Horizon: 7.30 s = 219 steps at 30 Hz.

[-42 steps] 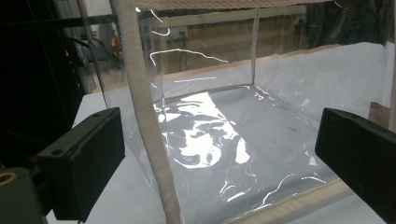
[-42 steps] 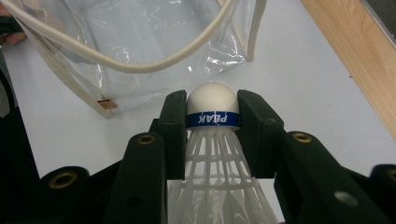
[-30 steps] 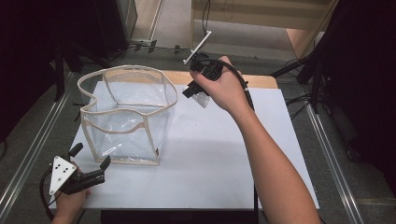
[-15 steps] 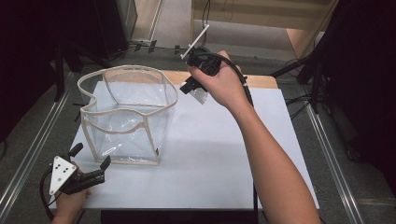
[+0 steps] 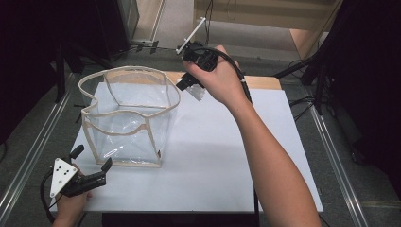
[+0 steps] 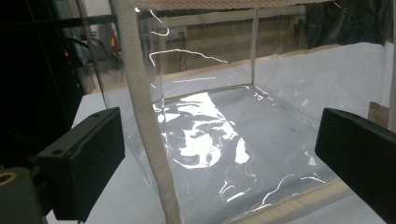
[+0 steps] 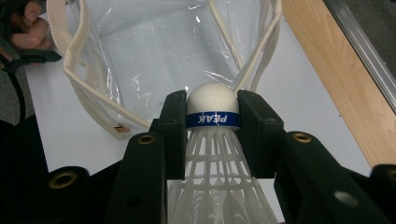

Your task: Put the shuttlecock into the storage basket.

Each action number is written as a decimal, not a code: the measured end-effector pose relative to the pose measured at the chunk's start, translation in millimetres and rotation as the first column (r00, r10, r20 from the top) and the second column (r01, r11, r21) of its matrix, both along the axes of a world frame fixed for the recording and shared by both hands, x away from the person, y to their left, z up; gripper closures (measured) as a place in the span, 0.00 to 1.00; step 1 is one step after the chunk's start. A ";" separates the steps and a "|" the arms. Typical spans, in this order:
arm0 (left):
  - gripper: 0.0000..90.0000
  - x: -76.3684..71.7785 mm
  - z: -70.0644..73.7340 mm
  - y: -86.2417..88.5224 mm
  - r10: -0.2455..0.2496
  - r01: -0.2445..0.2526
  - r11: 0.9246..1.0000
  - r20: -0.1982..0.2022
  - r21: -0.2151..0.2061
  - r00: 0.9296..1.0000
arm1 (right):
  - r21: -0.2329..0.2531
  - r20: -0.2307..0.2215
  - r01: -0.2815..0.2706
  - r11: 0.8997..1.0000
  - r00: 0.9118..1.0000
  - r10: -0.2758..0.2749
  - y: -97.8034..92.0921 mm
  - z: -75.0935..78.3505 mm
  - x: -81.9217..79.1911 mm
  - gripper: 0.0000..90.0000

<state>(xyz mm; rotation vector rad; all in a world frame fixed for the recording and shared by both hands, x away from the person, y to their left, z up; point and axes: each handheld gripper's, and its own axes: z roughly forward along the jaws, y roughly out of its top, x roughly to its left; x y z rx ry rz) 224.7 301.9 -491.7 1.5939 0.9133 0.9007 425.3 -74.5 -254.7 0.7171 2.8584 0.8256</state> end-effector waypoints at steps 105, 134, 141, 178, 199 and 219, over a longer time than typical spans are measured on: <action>0.03 -0.1 0.0 -0.6 -0.003 0.003 1.000 -0.002 0.009 1.000 | 0.061 0.102 -0.021 0.998 0.995 0.015 -1.1 -33.5 -26.6 0.00; 0.03 -0.3 -0.1 -1.3 -0.002 0.002 1.000 -0.001 0.015 1.000 | 0.075 0.084 0.009 0.997 0.996 -0.015 -34.4 -64.2 -37.6 0.00; 0.03 -0.3 -0.2 -1.5 -0.002 0.002 1.000 -0.001 0.016 1.000 | 0.073 0.086 0.005 0.997 0.996 -0.011 -40.2 -72.6 -40.6 0.00; 0.03 -0.4 -0.4 -2.0 0.000 0.000 1.000 -0.001 0.020 1.000 | 0.089 0.080 0.033 0.996 0.996 -0.040 -72.2 -122.1 -58.0 0.00; 0.03 -0.4 -0.5 -2.2 0.000 0.000 1.000 0.000 0.020 1.000 | 0.131 0.070 0.084 0.988 0.993 -0.093 -99.6 -151.7 -71.1 0.00; 0.03 -0.5 -0.6 -2.8 0.002 -0.002 1.000 0.001 0.023 1.000 | 0.185 0.060 0.151 0.971 0.985 -0.164 -132.5 -177.4 -88.7 0.00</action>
